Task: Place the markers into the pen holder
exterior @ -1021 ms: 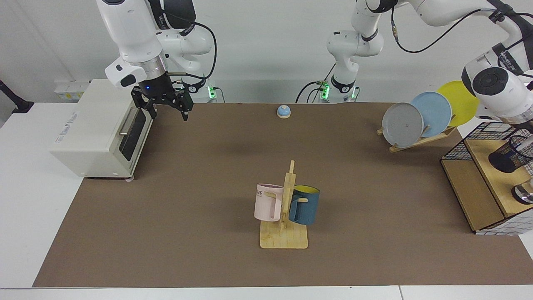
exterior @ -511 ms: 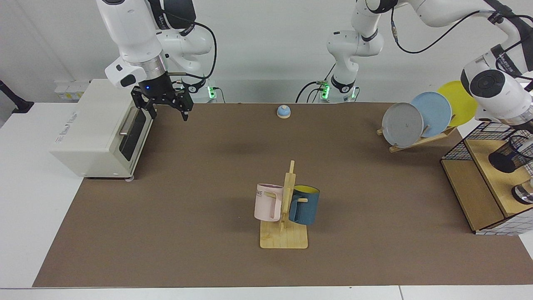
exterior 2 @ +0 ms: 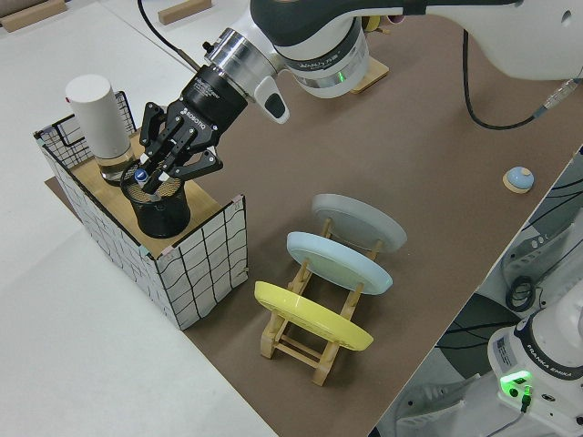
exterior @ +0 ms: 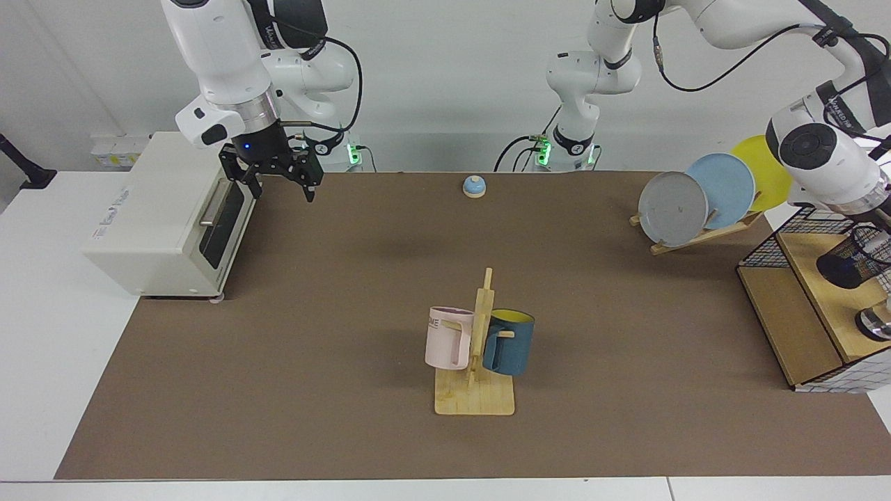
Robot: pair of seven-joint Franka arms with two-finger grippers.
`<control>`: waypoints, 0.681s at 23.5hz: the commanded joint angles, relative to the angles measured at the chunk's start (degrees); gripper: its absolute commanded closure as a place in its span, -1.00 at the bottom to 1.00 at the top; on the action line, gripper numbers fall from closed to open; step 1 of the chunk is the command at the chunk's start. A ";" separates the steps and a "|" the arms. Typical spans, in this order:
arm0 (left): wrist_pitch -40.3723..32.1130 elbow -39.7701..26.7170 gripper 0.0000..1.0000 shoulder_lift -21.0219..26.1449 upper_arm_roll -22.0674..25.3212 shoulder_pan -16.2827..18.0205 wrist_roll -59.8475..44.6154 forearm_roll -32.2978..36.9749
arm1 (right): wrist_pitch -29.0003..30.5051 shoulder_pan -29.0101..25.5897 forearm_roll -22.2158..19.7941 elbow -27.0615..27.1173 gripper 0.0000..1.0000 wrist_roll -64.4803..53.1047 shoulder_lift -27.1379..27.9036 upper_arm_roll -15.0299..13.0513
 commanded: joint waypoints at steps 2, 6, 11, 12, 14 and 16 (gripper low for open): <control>2.41 -0.80 1.00 -0.35 -0.09 0.40 -2.64 1.34 | 1.10 -0.76 0.09 -1.37 -0.99 0.95 -1.00 0.64; 2.50 -0.80 0.89 -0.27 0.00 0.40 -3.18 1.43 | 1.10 -0.76 0.09 -1.37 -1.00 0.95 -1.00 0.64; 2.50 -0.80 0.68 -0.27 0.00 0.49 -3.18 1.43 | 1.10 -0.76 0.09 -1.37 -1.00 0.95 -1.00 0.64; 2.50 -0.80 0.67 -0.27 0.00 0.49 -3.18 1.43 | 1.10 -0.76 0.09 -1.37 -0.99 0.95 -1.00 0.64; 2.50 -0.80 0.65 -0.27 0.00 0.49 -3.18 1.43 | 1.10 -0.76 0.09 -1.37 -1.00 0.95 -1.00 0.64; 2.50 -0.72 0.64 -0.27 -0.09 0.49 -3.09 1.35 | 1.10 -0.76 0.09 -1.37 -1.00 0.95 -1.00 0.64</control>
